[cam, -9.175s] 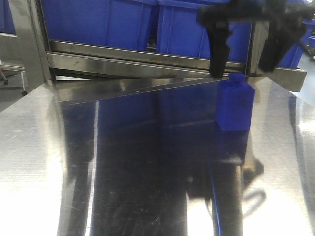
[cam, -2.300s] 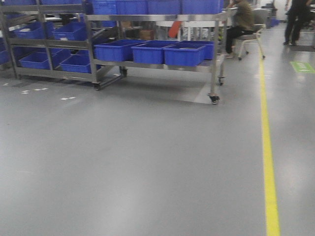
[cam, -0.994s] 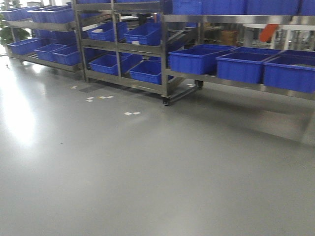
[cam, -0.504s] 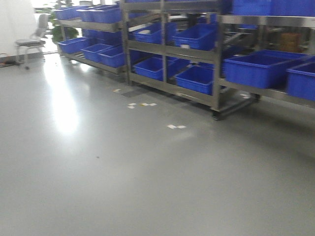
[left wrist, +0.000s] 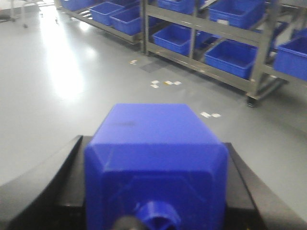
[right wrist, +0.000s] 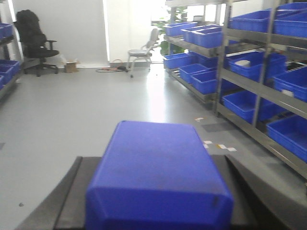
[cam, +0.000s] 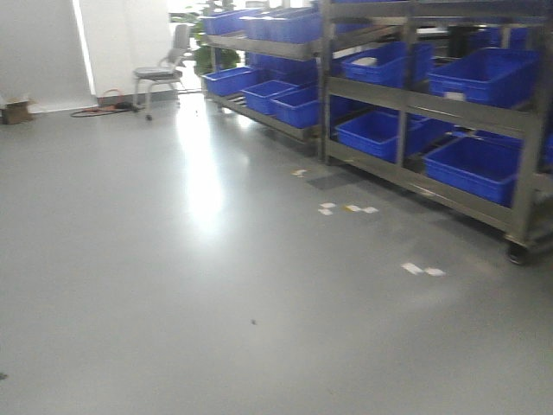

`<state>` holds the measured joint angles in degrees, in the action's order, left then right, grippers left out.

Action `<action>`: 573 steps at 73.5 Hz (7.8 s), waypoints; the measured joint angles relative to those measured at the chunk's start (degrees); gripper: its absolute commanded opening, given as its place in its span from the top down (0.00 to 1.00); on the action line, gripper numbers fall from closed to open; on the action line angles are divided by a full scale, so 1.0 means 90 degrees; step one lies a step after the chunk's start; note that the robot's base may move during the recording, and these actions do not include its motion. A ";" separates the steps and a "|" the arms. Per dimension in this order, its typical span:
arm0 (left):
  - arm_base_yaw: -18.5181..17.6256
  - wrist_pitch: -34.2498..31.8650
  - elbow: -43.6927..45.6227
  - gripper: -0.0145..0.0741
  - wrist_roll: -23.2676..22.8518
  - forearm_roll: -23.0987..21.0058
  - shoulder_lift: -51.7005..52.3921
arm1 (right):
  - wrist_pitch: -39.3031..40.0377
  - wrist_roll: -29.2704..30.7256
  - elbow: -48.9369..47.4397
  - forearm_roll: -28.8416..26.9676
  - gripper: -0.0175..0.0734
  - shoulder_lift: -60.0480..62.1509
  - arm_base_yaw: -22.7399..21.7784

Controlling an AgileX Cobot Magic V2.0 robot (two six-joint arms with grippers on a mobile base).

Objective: Pick and sort blue part to right shelf

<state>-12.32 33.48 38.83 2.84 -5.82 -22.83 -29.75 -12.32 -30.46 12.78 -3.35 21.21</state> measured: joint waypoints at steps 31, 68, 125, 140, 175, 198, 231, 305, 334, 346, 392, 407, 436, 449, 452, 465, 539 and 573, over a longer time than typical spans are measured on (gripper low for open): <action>0.0000 0.0000 0.0000 0.46 0.0000 0.0000 0.0000 | -0.0009 0.0000 0.0000 0.0000 0.49 0.0000 0.0000; 0.0000 0.0000 0.0000 0.46 0.0000 0.0000 0.0000 | -0.0009 0.0000 0.0000 0.0000 0.49 0.0000 0.0000; 0.0000 0.0000 0.0000 0.46 0.0000 0.0000 0.0000 | -0.0009 0.0000 0.0000 0.0000 0.49 0.0000 0.0000; 0.0000 0.0000 0.0000 0.46 0.0000 0.0000 0.0000 | -0.0009 0.0000 0.0000 0.0000 0.49 0.0000 0.0000; 0.0000 0.0000 0.0000 0.46 0.0000 0.0000 -0.0052 | -0.0013 0.0000 0.0000 0.0000 0.49 0.0000 0.0000; 0.0000 0.0000 0.0000 0.46 0.0000 0.0000 -0.0054 | -0.0013 0.0000 0.0000 0.0000 0.49 0.0000 0.0000; 0.0000 0.0000 0.0000 0.46 0.0000 0.0000 -0.0065 | -0.0024 0.0000 0.0000 0.0000 0.49 0.0000 0.0000; 0.0000 -0.0003 0.0000 0.46 0.0000 0.0000 -0.0065 | -0.0024 0.0000 0.0000 0.0000 0.49 0.0000 0.0000; 0.0000 -0.0003 0.0000 0.46 0.0000 0.0000 -0.0065 | -0.0024 0.0000 0.0000 0.0000 0.49 0.0000 0.0000; 0.0000 -0.0003 0.0000 0.46 0.0000 0.0000 -0.0065 | -0.0024 0.0000 0.0000 0.0000 0.49 0.0000 0.0000; 0.0000 -0.0604 0.1145 0.46 0.0000 0.0448 -0.2258 | -0.0024 0.0000 0.0000 0.0000 0.49 0.0000 0.0000; 0.0000 -0.0673 0.2157 0.46 0.0000 0.0331 -0.4463 | -0.0024 0.0000 0.0000 0.0000 0.49 0.0000 0.0000; 0.0000 -0.1342 0.2540 0.46 0.0000 0.0254 -0.7519 | -0.0024 0.0000 0.0000 0.0000 0.49 0.0000 0.0000; 0.0000 -0.1743 0.2553 0.46 0.0000 0.0239 -0.8316 | -0.0024 0.0000 0.0000 0.0000 0.49 0.0000 0.0000; 0.0000 -0.1793 0.2553 0.46 0.0000 0.0239 -0.8415 | -0.0024 0.0000 0.0000 0.0000 0.49 0.0000 0.0000; 0.0000 -0.1865 0.2569 0.40 0.0000 -0.0005 -0.8663 | -0.0024 0.0000 0.0000 0.0000 0.49 0.0000 0.0000; 0.0000 -0.0705 0.1843 0.69 0.0000 -0.0065 -0.5055 | -0.0251 -0.0555 -0.0745 0.0043 0.49 -0.2286 0.0000; 0.0000 -0.0822 0.0267 0.69 0.0000 0.0172 -0.2380 | -0.1865 -0.0649 -0.4076 0.0019 0.49 -0.6887 -0.0550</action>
<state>-12.32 26.07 41.24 2.84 -4.27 -44.25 -46.54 -18.16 -67.15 12.95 -65.34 16.26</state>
